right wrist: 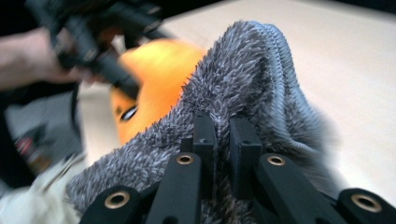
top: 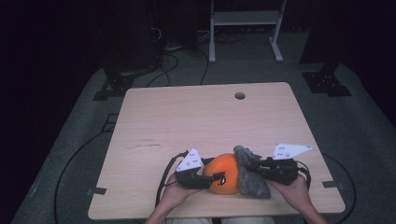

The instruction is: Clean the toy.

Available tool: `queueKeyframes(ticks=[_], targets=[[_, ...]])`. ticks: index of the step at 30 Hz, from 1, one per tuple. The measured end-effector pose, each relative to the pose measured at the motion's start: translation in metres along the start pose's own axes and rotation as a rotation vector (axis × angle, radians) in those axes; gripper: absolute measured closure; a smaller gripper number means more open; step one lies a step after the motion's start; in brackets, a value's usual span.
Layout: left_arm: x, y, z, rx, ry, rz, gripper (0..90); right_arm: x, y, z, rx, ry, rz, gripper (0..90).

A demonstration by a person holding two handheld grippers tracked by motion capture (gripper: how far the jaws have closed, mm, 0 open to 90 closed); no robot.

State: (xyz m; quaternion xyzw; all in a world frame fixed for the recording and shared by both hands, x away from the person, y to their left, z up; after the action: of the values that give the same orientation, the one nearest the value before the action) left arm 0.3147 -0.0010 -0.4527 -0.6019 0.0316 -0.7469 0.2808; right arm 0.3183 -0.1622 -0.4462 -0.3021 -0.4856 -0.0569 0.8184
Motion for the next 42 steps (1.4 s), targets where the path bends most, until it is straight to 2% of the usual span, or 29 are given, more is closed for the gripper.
queueKeyframes(ticks=[1,2,3,4,6,8,9,10,11,12,13,15,16,17,18,19,20,21,23,24,26,28,29,31,34,37,39,40,42], targets=[[0.0,0.0,0.0,0.0,0.0,0.0,44.8,0.006,-0.003,-0.005,-0.007,0.007,-0.024,82.4],[0.007,0.002,0.001,0.0,0.058,-0.021,44.8,0.011,-0.005,-0.011,-0.01,0.023,-0.036,82.4],[0.007,0.002,0.001,0.0,0.058,-0.021,44.8,0.011,-0.005,-0.011,-0.01,0.023,-0.036,82.4],[0.008,0.005,0.002,-0.006,0.088,-0.026,44.7,0.019,-0.003,-0.024,-0.016,0.054,-0.044,82.4],[0.004,0.01,0.005,-0.014,0.103,-0.016,43.3,0.019,0.005,-0.029,-0.006,0.074,-0.028,82.4],[-0.011,0.013,0.015,-0.032,0.017,0.002,38.3,0.013,0.017,-0.032,-0.01,0.078,0.014,82.3],[-0.011,0.013,0.015,-0.032,0.017,0.002,31.9,0.013,0.017,-0.032,-0.01,0.078,0.014,82.3],[-0.015,0.011,0.019,-0.036,-0.029,0.013,31.9,0.011,0.022,-0.031,-0.006,0.083,0.018,82.4],[-0.018,0.007,0.022,-0.042,-0.081,0.028,23.2,0.01,0.025,-0.028,-0.002,0.082,0.021,82.4],[-0.017,0.004,0.024,-0.035,-0.11,0.026,12.6,0.012,0.028,-0.021,-0.007,0.066,0.012,82.4],[-0.011,-0.004,0.025,-0.036,-0.168,-0.025,11.0,0.012,0.03,-0.015,0.009,0.066,0.011,82.4],[-0.008,-0.005,0.022,-0.041,-0.159,-0.035,12.7,0.012,0.032,-0.008,0.026,0.055,0.008,82.4],[-0.01,-0.005,0.016,-0.029,-0.084,0.002,28.0,0.012,0.034,0.005,0.05,0.027,0.008,82.4],[-0.01,-0.005,0.016,-0.029,-0.084,0.002,30.7,0.012,0.034,0.005,0.05,0.027,0.008,82.4],[-0.015,-0.006,0.011,-0.026,-0.042,0.017,34.5,0.009,0.033,0.011,0.034,-0.009,0.019,82.4],[-0.015,-0.006,0.011,-0.026,-0.042,0.017,37.5,0.009,0.033,0.011,0.034,-0.009,0.019,82.4],[-0.018,-0.008,0.008,-0.021,-0.018,0.013,39.6,0.004,0.029,0.007,0.035,0.001,0.024,82.3],[-0.018,-0.008,0.008,-0.021,-0.018,0.013,39.8,0.004,0.029,0.007,0.035,0.001,0.024,82.3],[-0.02,-0.009,0.005,-0.014,-0.005,0.017,40.6,-0.006,0.023,-0.005,0.01,0.027,0.038,82.3],[-0.022,-0.011,0.006,-0.014,-0.001,0.022,42.1,-0.016,0.018,-0.016,-0.02,0.065,0.059,82.3],[-0.022,-0.011,0.006,-0.019,-0.008,0.023,43.1,-0.017,0.016,-0.019,-0.026,0.069,0.061,82.3],[-0.023,-0.01,0.006,-0.023,-0.019,0.025,43.8,-0.005,0.008,-0.012,0.008,0.077,-0.006,82.4],[-0.023,-0.01,0.006,-0.026,-0.019,0.022,43.8,-0.005,0.008,-0.012,0.008,0.077,-0.006,82.4],[-0.023,-0.009,0.005,-0.025,-0.016,0.022,43.8,0.01,0.011,0.005,0.058,0.038,-0.041,82.4],[-0.025,-0.011,0.006,-0.03,-0.01,0.034,43.7,0.006,0.021,0.009,0.054,0.016,0.002,82.4],[-0.027,-0.013,0.005,-0.035,-0.024,0.031,43.7,-0.006,0.027,0.004,0.064,0.043,0.02,82.4],[-0.029,-0.014,0.007,-0.032,-0.029,0.032,43.7,-0.012,0.023,-0.005,0.009,0.036,0.054,82.4],[-0.029,-0.015,0.008,-0.035,-0.031,0.035,43.8,-0.017,0.02,-0.012,-0.02,0.054,0.076,82.4],[-0.029,-0.014,0.007,-0.033,-0.027,0.033,44.0,-0.016,0.018,-0.012,-0.008,0.061,0.061,82.4]])
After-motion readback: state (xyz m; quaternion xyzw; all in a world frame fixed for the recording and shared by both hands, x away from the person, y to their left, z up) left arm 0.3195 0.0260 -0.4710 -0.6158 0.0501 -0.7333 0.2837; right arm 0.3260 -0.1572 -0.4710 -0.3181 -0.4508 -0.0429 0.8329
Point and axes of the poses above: each handheld gripper's, and its own axes: y roughly forward along the jaws, x roughly out of its top, z roughly to its left, the point moved 9 cm from there along y, roughly forward along the jaws, and after that the axes turned 14 degrees about y, right-handed, at the moved point
